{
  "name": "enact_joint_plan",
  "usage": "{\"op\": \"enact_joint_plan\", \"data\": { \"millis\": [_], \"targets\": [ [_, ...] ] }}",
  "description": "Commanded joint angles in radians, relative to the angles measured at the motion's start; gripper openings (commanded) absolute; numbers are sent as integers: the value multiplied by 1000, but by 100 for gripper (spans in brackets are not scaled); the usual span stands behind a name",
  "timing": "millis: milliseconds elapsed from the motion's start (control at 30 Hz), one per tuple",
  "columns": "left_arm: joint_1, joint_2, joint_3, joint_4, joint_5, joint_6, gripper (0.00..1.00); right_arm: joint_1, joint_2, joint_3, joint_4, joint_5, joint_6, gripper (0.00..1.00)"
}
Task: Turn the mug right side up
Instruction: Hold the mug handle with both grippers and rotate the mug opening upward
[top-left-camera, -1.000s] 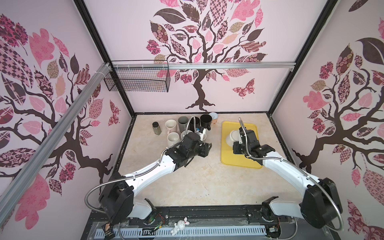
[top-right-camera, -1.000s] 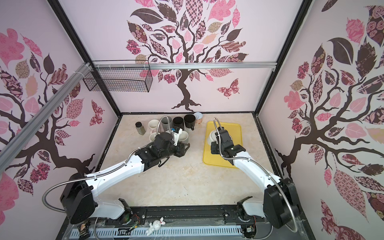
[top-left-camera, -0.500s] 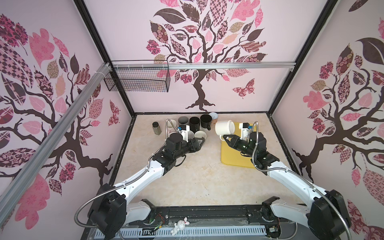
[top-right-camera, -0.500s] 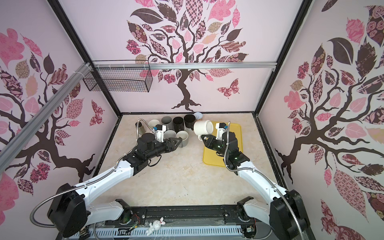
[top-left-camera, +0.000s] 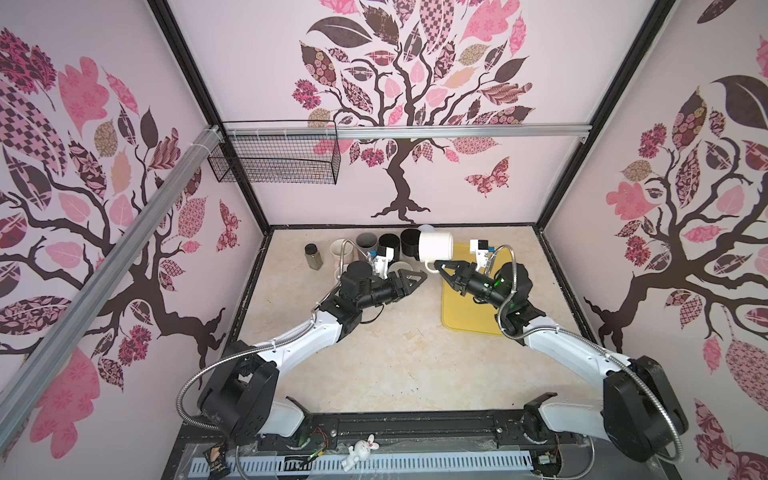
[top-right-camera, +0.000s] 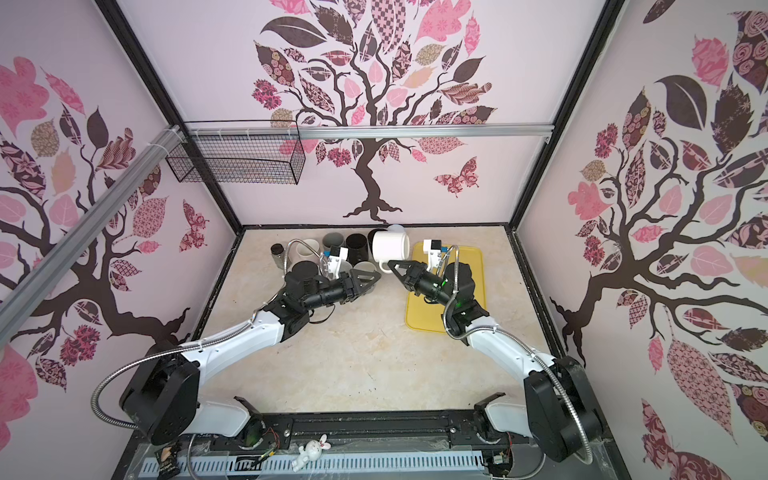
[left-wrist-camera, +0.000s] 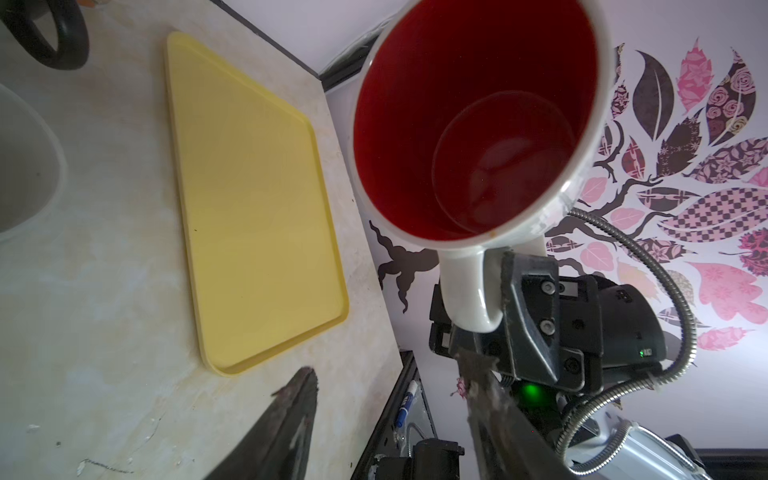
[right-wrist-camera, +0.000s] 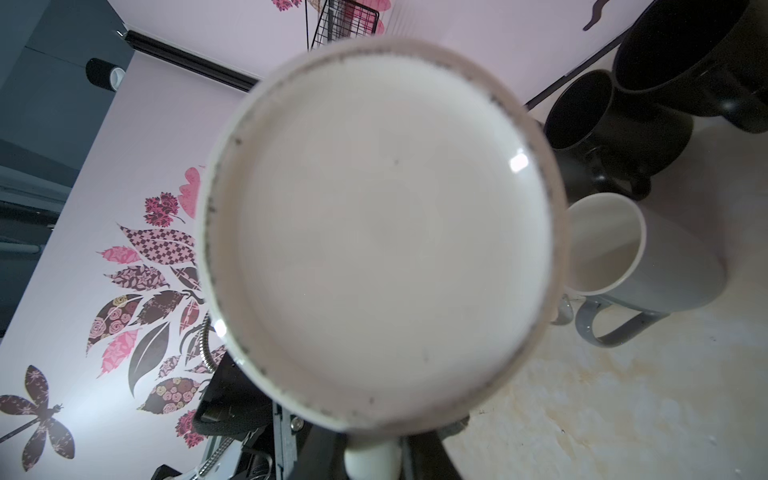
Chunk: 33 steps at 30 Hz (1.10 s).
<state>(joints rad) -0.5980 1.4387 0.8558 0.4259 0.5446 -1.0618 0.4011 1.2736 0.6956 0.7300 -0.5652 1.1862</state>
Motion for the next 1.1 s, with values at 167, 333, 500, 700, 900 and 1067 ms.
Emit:
{"op": "enact_joint_plan", "data": {
  "millis": [167,333,500,700,900,1067],
  "targets": [
    [1,60,65,227,100,-118,54,3,35,2,175,-55,47,0],
    [0,66,59,265,88,-125,53,3,41,-7,173,-63,32,0],
    [2,99,59,281,59,-172,46,4,32,-16,168,-71,27,0],
    [6,152,58,339,64,-245,37,3,28,-31,209,-73,52,0],
    [7,192,60,452,70,-312,36,4,83,-55,335,-93,150,0],
    [7,204,67,447,72,-320,25,5,114,-61,409,-91,191,0]
  ]
}}
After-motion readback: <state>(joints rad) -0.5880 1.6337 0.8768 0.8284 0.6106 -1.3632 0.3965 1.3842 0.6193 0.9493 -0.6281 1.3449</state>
